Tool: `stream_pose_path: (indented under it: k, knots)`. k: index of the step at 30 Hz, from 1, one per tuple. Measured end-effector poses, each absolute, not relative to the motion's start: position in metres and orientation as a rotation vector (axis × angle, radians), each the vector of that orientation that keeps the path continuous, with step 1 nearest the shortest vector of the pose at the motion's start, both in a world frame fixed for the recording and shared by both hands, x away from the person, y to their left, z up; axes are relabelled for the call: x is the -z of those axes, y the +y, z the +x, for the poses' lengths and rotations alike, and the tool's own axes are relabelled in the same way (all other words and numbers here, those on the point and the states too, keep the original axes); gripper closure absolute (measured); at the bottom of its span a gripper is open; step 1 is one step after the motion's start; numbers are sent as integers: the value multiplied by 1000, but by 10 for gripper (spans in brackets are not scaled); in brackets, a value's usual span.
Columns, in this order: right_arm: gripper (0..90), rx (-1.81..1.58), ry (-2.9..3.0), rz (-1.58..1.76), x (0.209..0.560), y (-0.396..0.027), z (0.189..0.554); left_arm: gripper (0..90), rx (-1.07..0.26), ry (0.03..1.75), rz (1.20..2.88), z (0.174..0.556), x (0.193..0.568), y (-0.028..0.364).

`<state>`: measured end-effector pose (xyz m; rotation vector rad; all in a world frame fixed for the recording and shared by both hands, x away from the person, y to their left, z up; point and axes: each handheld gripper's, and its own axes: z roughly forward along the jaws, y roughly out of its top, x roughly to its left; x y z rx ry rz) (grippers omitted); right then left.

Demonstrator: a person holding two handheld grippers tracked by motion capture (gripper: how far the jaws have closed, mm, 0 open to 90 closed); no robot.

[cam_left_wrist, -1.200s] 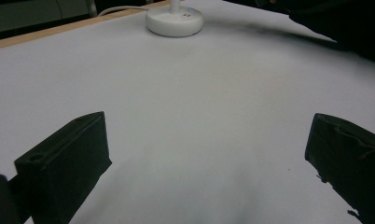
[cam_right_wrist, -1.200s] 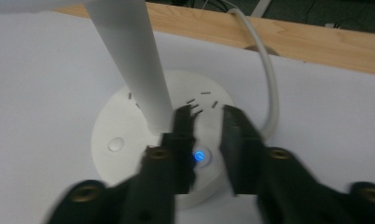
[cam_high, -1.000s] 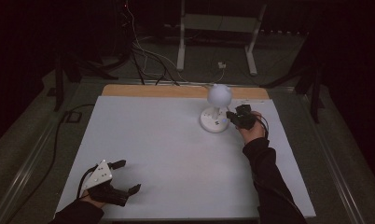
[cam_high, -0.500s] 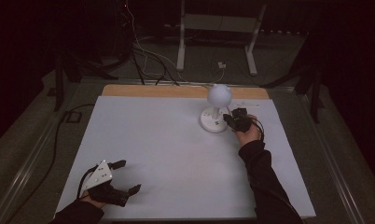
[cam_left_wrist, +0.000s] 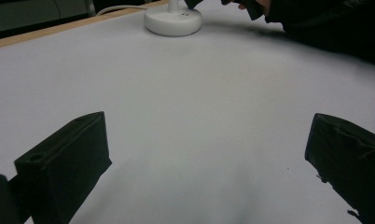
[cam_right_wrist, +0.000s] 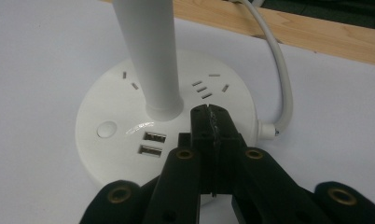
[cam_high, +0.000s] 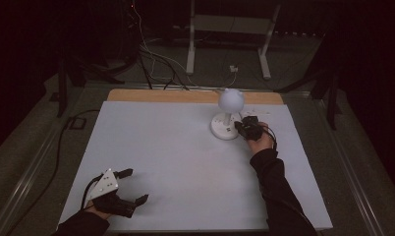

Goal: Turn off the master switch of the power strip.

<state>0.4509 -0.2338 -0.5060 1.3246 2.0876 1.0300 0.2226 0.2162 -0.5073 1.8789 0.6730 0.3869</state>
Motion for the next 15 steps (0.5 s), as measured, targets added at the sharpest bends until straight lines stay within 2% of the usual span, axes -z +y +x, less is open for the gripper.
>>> stream_pose_path:
  k: [15]
  knots:
    - [900,-1005,2077,1314,509,-235,451,4,-388,669,1885,222,507,215]
